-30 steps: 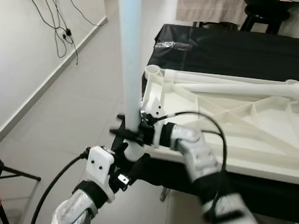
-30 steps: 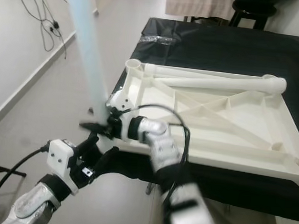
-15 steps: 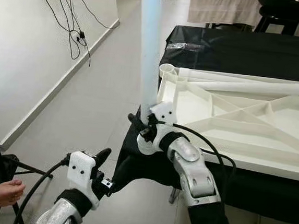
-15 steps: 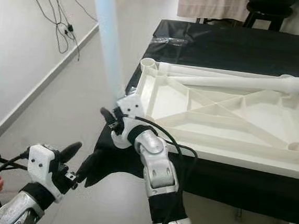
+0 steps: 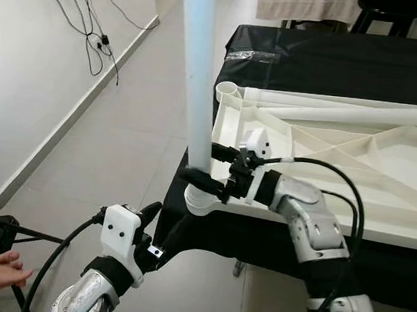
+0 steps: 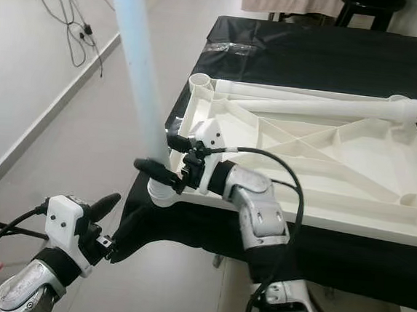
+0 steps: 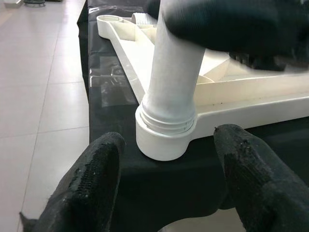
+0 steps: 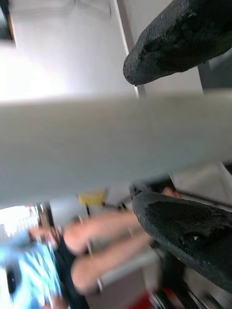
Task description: Building children table
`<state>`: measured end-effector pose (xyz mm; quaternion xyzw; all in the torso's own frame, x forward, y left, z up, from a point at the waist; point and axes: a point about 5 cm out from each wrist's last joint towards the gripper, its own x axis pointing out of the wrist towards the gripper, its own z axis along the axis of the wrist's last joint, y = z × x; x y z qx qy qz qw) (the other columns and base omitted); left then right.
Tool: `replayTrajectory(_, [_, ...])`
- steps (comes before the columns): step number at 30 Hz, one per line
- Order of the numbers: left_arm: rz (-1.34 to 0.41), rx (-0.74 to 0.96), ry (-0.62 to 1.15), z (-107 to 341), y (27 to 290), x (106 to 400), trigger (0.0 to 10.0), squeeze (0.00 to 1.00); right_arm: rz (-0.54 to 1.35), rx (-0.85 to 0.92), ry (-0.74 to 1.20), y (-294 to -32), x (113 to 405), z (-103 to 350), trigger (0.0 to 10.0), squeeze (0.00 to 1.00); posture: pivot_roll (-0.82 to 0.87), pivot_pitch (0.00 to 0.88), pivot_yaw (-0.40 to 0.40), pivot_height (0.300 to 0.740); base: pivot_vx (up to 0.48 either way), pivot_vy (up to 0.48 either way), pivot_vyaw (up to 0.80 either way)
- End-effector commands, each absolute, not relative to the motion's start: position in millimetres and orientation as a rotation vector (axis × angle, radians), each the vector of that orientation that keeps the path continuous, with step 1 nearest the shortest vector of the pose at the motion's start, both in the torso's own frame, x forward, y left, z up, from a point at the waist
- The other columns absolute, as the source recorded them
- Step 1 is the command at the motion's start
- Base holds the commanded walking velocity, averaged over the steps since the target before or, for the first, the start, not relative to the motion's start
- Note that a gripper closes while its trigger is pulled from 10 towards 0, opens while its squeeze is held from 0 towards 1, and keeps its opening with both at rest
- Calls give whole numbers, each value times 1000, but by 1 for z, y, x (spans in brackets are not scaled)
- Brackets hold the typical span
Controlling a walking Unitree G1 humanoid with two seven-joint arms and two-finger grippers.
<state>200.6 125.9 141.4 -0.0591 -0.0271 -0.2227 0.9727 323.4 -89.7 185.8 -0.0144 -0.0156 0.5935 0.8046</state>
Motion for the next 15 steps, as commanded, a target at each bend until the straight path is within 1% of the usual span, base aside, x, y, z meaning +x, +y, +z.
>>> replayTrajectory(1, [-439, -108, -22, 135, 128, 200, 10000, 0, 1332, -52, -27, -84, 323, 184, 10000, 0, -23, 121, 77, 740, 0, 0, 0])
replayTrajectory(2, [-432, -105, -22, 133, 129, 202, 10000, 0, 1375, -61, -7, -81, 329, 185, 10000, 0, -21, 116, 77, 740, 0, 0, 0])
replayTrajectory(3, [-427, -99, -21, 132, 129, 203, 10000, 0, 1412, -46, 13, -78, 333, 186, 4431, 0, -18, 113, 76, 740, 0, 0, 0])
replayTrajectory(4, [-427, -99, -21, 132, 129, 203, 10000, 0, 1412, -46, 13, -78, 333, 186, 4431, 0, -18, 113, 76, 740, 0, 0, 0])
replayTrajectory(5, [-426, -90, -20, 132, 129, 203, 10000, 0, 1445, -37, 38, -77, 336, 186, 0, 0, -18, 113, 76, 740, 0, 0, 0])
replayTrajectory(7, [-432, -73, -19, 131, 128, 203, 10000, 0, 1473, -42, 86, -82, 341, 183, 0, 0, -4, 105, 73, 740, 0, 0, 0])
replayTrajectory(12, [-436, -67, -18, 131, 127, 203, 10000, 0, 1471, -41, 95, -87, 345, 182, 0, 0, -8, 104, 71, 740, 0, 0, 0])
replayTrajectory(13, [-435, -74, -19, 130, 125, 204, 10000, 0, 1444, -27, 83, -98, 344, 181, 0, 0, -18, 104, 65, 740, 0, 0, 0])
replayTrajectory(15, [-434, -78, -19, 130, 125, 205, 10000, 0, 1436, -26, 79, -102, 343, 180, 0, 0, -18, 104, 65, 740, 0, 0, 0])
